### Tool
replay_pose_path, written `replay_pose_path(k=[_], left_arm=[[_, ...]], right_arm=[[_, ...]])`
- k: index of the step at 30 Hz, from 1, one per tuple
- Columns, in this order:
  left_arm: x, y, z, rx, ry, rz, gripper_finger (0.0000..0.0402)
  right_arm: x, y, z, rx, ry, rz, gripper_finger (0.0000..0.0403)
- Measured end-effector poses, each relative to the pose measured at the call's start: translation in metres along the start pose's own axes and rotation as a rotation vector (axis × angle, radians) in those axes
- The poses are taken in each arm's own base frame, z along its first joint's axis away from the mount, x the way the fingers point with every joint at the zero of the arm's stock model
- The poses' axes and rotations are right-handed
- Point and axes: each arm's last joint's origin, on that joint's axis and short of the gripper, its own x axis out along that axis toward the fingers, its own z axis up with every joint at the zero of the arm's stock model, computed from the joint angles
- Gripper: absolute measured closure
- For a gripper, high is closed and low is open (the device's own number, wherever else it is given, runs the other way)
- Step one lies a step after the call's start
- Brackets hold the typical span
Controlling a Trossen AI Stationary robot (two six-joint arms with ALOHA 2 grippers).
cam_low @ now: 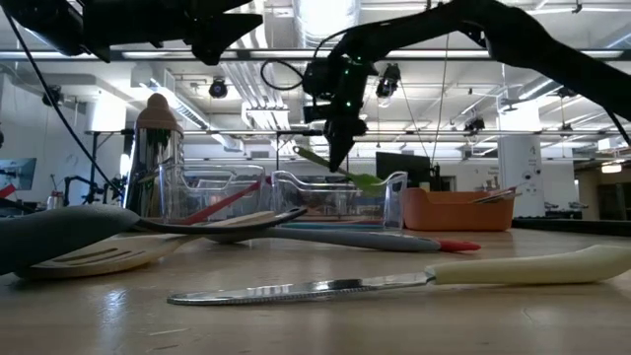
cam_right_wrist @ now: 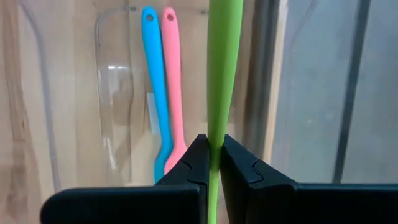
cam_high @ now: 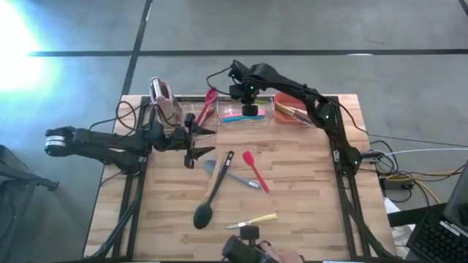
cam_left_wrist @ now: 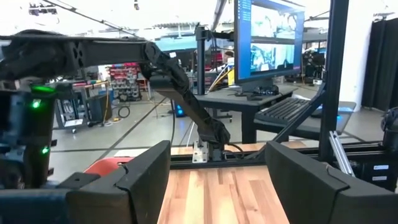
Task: Pick & Place Kitchen Items
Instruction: Put the green spatula into the right transparent bin
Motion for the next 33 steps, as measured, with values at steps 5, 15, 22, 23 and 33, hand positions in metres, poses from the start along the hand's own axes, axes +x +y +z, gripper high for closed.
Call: replay_pose_path(k=[5,15,22,23,33], left_arm=[[0.0,0.0,0.0,0.0,-0.001,0.0,0.0138],[0.0,0.0,0.0,0.0,-0.002,0.0,0.0138],[0.0,0.0,0.0,-0.001,-0.002,0.0,0.0138],[0.0,0.0,0.0,-0.001,-0.002,0.0,0.0138],[0.0,0.0,0.0,-0.001,-0.001,-0.001,0.0138]], right_arm=[[0.016,0.001,0.001,0.023,0.025,0.015,0.0394],[0.033,0.001,0.001,0.088,0.046,0.029,0.0394],[0.052,0.003,0.0,0.121,0.081,0.053,0.0394],[0.055,0.003,-0.001,0.123,0.089,0.057,0.0394],[0.073,0.005,-0.003,0.137,0.123,0.085,0.0393]])
